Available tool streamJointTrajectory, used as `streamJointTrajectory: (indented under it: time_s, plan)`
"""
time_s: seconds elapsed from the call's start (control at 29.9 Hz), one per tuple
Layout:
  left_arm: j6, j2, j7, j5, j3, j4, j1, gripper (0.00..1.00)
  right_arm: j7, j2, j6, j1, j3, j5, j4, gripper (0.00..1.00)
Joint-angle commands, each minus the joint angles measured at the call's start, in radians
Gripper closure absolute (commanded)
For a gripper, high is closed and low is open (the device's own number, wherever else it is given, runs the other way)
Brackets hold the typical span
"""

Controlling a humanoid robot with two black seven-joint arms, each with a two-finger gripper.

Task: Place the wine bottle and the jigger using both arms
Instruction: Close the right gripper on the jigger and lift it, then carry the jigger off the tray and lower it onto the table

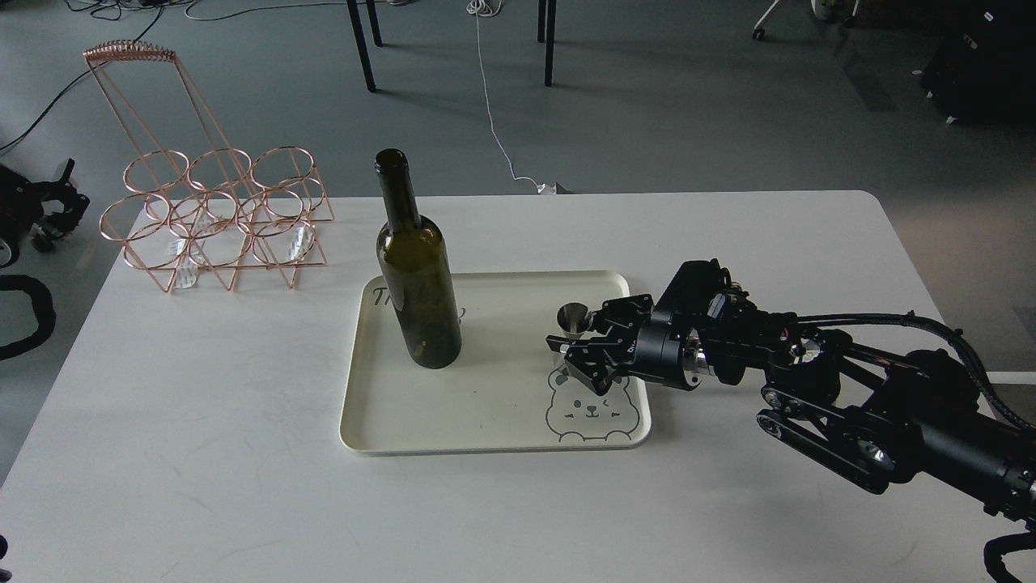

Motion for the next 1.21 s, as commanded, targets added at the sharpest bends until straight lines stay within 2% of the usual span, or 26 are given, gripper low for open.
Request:
streamJointTrajectory:
  time_s: [0.0, 0.1, 0.23, 0.54, 0.74, 1.0, 1.17]
  plan:
    - [0.000, 0.000, 0.000, 0.000, 0.001, 0.001, 0.000, 0.01, 0.000, -0.001, 0.000, -0.002, 0.000, 0.000, 0.000, 0.75]
    - [0.000, 0.001, 0.000, 0.000, 0.001, 0.001, 0.000, 0.01, -0.003, -0.001, 0.000, -0.002, 0.000, 0.000, 0.000, 0.82]
    - [0.000, 0.001, 0.000, 0.000, 0.000, 0.000, -0.002, 0.01, -0.005, -0.006, 0.000, -0.002, 0.000, 0.000, 0.000, 0.86]
    - [0.000, 0.000, 0.000, 0.000, 0.000, 0.000, -0.005, 0.01, -0.003, -0.012, -0.054, 0.002, 0.003, 0.000, 0.008, 0.92]
    - [0.000, 0.004, 0.000, 0.000, 0.000, 0.000, -0.008, 0.01, -0.003, -0.035, -0.067, 0.002, 0.014, 0.000, 0.031, 0.92]
    - [0.000, 0.006, 0.000, 0.000, -0.002, 0.000, -0.014, 0.01, -0.005, -0.202, -0.080, 0.001, 0.097, 0.000, 0.152, 0.92]
    - [0.000, 0.004, 0.002, 0.000, -0.002, 0.000, -0.017, 0.01, -0.034, -0.329, -0.080, -0.033, 0.143, 0.112, 0.222, 0.92]
